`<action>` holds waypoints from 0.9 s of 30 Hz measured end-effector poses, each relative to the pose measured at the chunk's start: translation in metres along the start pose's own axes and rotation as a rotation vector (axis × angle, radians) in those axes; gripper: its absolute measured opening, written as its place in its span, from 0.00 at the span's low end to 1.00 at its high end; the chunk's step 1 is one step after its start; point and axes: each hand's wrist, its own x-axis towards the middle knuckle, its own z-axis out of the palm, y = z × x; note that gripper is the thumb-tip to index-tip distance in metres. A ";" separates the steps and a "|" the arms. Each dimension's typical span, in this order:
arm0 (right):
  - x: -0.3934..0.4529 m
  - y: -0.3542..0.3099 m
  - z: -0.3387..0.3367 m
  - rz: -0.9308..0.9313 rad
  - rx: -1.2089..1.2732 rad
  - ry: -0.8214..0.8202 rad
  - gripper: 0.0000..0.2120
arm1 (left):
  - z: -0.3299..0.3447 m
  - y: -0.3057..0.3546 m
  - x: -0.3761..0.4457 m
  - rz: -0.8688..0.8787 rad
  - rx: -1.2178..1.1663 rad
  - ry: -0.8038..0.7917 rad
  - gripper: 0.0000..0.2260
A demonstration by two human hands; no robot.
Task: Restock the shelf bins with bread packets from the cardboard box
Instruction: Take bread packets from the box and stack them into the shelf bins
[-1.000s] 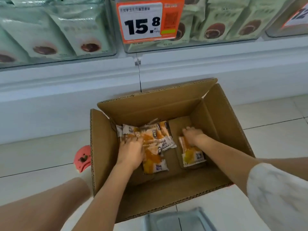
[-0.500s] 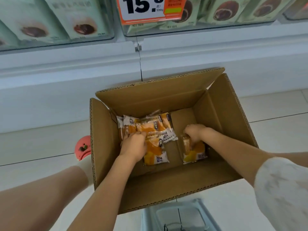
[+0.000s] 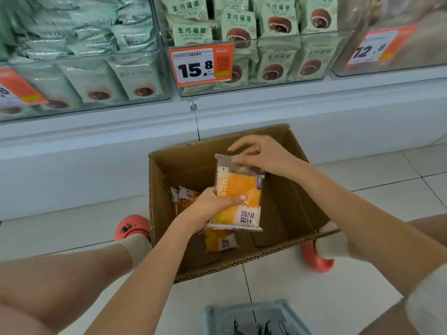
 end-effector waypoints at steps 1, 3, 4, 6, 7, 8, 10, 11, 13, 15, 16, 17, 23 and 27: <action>-0.004 -0.005 -0.005 0.005 0.094 0.117 0.13 | 0.002 0.003 -0.002 0.016 -0.088 0.056 0.19; -0.016 -0.012 -0.012 0.035 0.322 0.308 0.13 | 0.004 0.014 -0.006 0.051 -0.286 0.161 0.24; -0.024 -0.016 -0.013 0.064 0.431 0.358 0.13 | 0.005 0.020 -0.008 0.083 -0.371 0.191 0.26; -0.042 -0.024 -0.010 0.129 0.576 0.383 0.16 | 0.008 0.034 -0.015 0.174 -0.520 0.196 0.27; -0.050 -0.027 -0.007 0.164 0.631 0.365 0.18 | 0.010 0.043 -0.019 0.228 -0.589 0.176 0.27; -0.057 -0.031 -0.003 0.188 0.697 0.327 0.20 | 0.014 0.054 -0.025 0.291 -0.635 0.136 0.26; -0.066 -0.043 0.002 0.177 0.868 0.241 0.23 | 0.022 0.079 -0.033 0.394 -0.639 0.074 0.29; -0.068 -0.051 0.003 0.143 0.939 0.223 0.22 | 0.027 0.094 -0.037 0.420 -0.613 0.078 0.31; -0.069 -0.071 -0.002 0.042 1.048 0.261 0.19 | 0.040 0.123 -0.046 0.447 -0.563 0.119 0.36; -0.069 -0.090 -0.013 -0.059 1.131 0.363 0.18 | 0.052 0.152 -0.054 0.496 -0.525 0.151 0.36; -0.069 -0.099 -0.020 -0.099 1.153 0.414 0.18 | 0.058 0.166 -0.059 0.524 -0.509 0.165 0.33; -0.069 -0.107 -0.029 -0.125 1.156 0.461 0.16 | 0.065 0.180 -0.064 0.545 -0.506 0.174 0.30; -0.070 -0.152 -0.092 -0.220 1.094 0.613 0.13 | 0.098 0.256 -0.090 0.666 -0.417 0.084 0.25; -0.079 -0.179 -0.163 -0.328 1.019 0.672 0.12 | 0.081 0.290 -0.093 1.088 0.175 0.526 0.15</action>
